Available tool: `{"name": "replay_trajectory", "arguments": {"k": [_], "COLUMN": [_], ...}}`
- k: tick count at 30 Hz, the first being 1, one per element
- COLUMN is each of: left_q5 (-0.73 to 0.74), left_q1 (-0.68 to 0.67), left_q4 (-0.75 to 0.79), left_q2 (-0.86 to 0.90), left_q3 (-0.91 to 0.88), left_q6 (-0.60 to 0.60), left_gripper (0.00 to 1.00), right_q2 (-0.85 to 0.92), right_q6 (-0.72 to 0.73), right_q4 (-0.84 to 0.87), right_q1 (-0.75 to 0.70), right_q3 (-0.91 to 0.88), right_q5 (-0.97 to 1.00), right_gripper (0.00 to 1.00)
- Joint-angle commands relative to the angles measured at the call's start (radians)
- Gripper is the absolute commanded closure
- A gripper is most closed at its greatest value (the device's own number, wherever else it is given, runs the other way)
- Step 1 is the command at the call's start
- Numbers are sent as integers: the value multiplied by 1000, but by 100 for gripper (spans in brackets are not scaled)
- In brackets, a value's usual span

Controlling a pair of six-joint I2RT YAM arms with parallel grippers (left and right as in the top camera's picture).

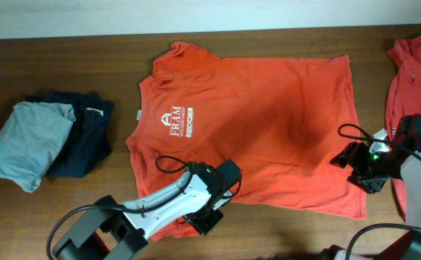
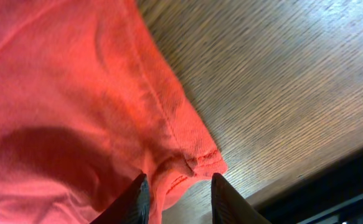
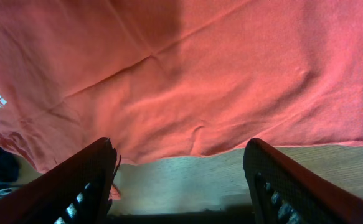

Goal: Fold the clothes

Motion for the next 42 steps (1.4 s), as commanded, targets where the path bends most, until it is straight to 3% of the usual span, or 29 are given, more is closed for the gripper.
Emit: {"name": "replay_trajectory", "arguments": {"k": [1,4,7,15,19,30,39,42], "left_q5": [14,28,58,39,66,83,91,89], "left_q1": [3,3,3,5,5,5,5,6], "left_q4": [12,15,8,40,18,8,-31,-2], "left_q2": [13,23,25,32,53,73,73,77], "left_q3": [-3,-4,-4,-4,-3,-3,-3,-5], "left_q6": [110,110,97,64,40,34,-76,-57], "left_gripper": [66,61,45,39,30,42,50,60], "right_q2": [3,2,2,2,2,2,1,1], "right_q6": [8,8,8,8,8,8,8,8], "right_q4": [-4,-10,-15,-13,-14,-27,-37,-38], "right_q1": [-6,-6,-6,-6,-6,-6,-6,-6], "right_q3": [13,13,13,13,13,13,13,13], "right_q5": [1,1,1,-8,-48,-55,-55,-56], "right_gripper": [32,32,32,32,32,32,33,33]}}
